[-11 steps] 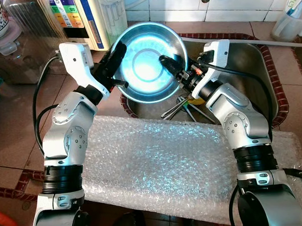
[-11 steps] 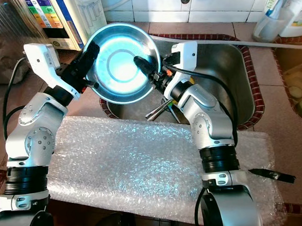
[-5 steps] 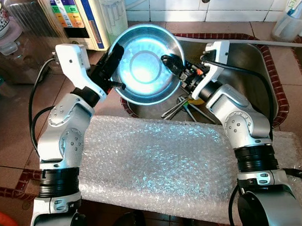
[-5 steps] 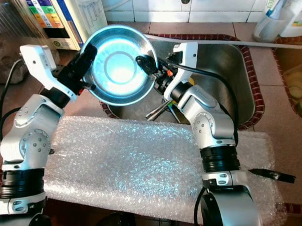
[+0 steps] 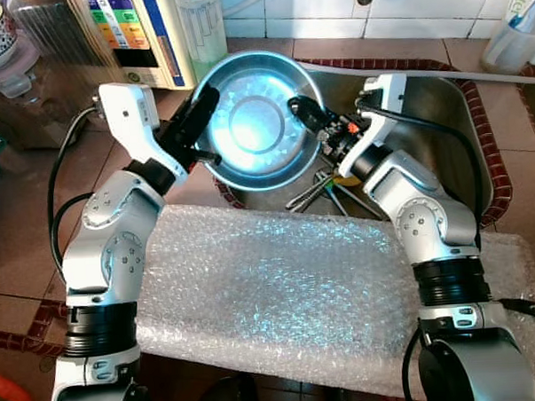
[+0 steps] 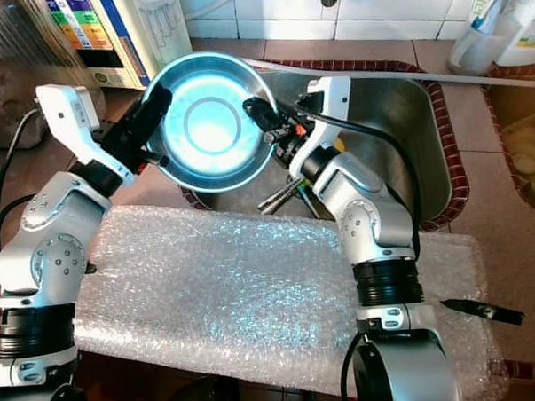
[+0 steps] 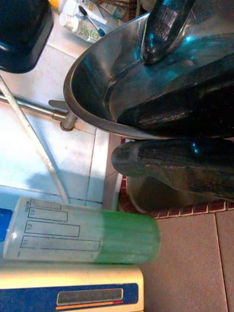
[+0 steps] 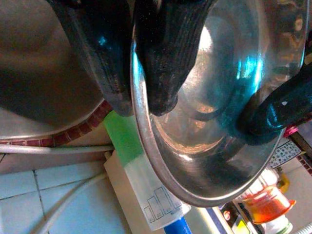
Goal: Kitchen organization
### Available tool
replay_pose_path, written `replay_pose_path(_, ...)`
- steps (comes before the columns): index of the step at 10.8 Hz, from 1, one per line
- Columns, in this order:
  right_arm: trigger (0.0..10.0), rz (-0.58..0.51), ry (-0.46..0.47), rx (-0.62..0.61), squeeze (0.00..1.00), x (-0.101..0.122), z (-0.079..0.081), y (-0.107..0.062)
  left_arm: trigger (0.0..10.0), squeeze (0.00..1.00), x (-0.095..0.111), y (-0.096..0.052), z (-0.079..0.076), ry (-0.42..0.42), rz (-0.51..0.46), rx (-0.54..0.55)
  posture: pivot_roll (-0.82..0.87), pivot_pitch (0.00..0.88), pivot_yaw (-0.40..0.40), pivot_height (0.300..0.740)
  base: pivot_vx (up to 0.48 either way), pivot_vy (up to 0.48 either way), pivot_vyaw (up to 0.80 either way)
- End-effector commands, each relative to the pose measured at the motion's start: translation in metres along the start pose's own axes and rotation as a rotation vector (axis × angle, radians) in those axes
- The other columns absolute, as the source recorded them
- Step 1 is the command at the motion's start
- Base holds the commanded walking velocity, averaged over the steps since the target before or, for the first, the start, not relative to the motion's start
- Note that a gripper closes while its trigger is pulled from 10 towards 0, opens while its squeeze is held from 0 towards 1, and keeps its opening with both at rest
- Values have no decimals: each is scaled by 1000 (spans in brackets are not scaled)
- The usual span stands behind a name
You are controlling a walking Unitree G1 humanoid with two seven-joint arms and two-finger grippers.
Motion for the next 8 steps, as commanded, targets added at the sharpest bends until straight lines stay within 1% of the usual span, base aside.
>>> replay_pose_path(1,0,-37,-14,-151,0,10,-19,-2,941,0,0,5,-49,-23,-10,-284,-48,251,102,740,0,0,0)
replay_pose_path(2,0,-43,-14,-160,0,11,-20,-2,4196,0,0,5,-48,-23,-7,-275,-47,250,100,740,0,0,0)
replay_pose_path(3,0,-48,-22,-180,0,13,-23,-3,10000,1000,-2,5,-47,-20,3,-267,-47,250,99,740,0,0,0)
replay_pose_path(4,0,-61,-35,-212,0,16,-27,-4,10000,1000,-7,3,-47,-31,36,-286,-47,249,99,740,0,0,0)
replay_pose_path(6,0,-73,-48,-251,0,18,-33,-6,10000,1000,-10,1,-49,-31,55,-300,-45,250,101,740,0,0,0)
replay_pose_path(7,0,-78,-66,-266,0,19,-34,-6,10000,1000,-12,0,-49,-30,69,-309,-46,250,103,740,0,0,0)
replay_pose_path(8,0,-78,-104,-291,0,20,-37,-7,10000,1000,-16,-2,-50,-33,91,-319,-46,250,103,740,0,0,0)
Point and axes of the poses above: a point about 5 cm out from each wrist's last joint towards the gripper, its own y axis pointing out of the wrist towards the gripper, its own x axis along the axis of the wrist's last joint, z = x × y, the point moved 2 cm from there along y, pointing out of the wrist towards the gripper, and after that the axes turned 2 degrees about y, right-handed, at the moved point
